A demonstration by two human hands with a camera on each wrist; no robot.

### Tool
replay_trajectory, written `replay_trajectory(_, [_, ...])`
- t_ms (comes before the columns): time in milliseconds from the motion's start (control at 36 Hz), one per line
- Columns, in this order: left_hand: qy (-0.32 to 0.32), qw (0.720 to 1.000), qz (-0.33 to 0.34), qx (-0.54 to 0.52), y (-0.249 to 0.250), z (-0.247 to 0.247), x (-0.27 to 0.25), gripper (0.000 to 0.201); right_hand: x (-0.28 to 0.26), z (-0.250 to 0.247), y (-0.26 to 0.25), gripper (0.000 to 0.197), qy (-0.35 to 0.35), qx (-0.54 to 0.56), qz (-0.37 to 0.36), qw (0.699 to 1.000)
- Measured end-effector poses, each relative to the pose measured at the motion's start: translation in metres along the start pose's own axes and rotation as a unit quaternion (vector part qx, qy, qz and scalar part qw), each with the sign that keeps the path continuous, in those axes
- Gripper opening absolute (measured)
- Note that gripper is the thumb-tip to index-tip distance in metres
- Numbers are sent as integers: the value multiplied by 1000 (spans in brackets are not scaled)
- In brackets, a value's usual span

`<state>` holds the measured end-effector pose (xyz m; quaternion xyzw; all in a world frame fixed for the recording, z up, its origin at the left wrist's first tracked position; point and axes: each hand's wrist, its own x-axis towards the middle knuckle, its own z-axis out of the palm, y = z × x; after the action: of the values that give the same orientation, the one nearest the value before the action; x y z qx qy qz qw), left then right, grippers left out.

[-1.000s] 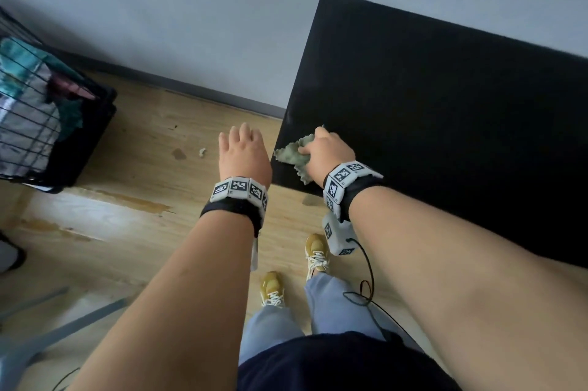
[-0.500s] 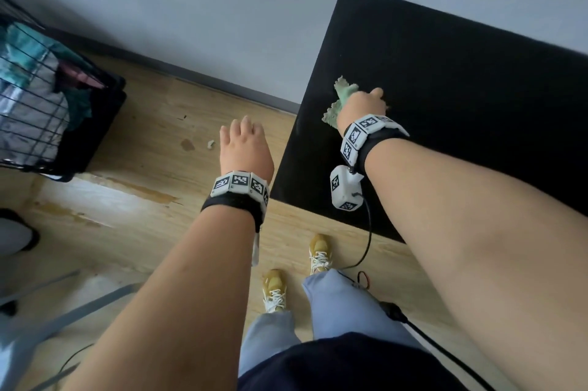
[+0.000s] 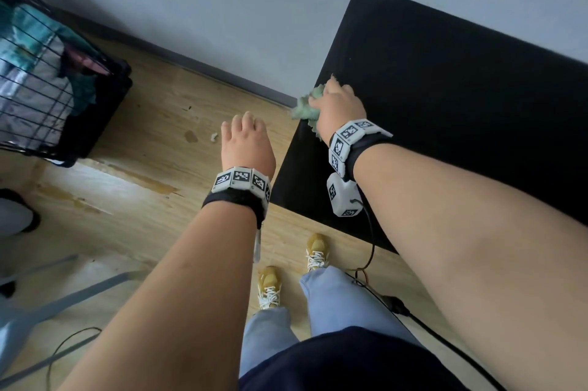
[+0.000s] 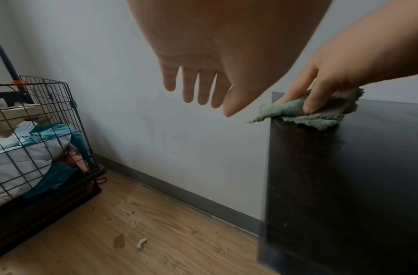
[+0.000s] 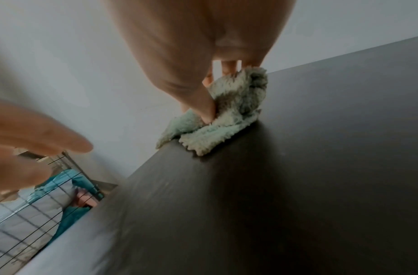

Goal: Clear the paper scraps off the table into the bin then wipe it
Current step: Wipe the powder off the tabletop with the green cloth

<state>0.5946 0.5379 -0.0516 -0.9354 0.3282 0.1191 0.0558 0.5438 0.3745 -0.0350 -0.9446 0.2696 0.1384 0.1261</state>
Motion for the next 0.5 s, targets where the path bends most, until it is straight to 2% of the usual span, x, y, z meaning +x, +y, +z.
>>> replay_trajectory(83, [6,1000,4,1,-2,0,-7,55,-13,3,-9,36,-6,69,35,997])
replay_trajectory(139, [10,1000,9,1,-3,0,-14,54,-27,9,-15,26,0,97,38,995])
replay_trajectory(194, [13,1000,15,0,-5,0,-22,53,-44,15,-20,15,-7,72,20,997])
replay_trajectory(278, [14,1000,21,-4,-7,0,-35,52,-73,26,-22,40,-12,56,-29,998])
replay_trajectory(361, [14,999,30,-1,-11,0,-47,53,-97,30,-27,39,3,71,-32,997])
replay_trajectory(500, [22,999,48,1,-12,-3,-63,52,-125,35,-33,41,-20,99,7,995])
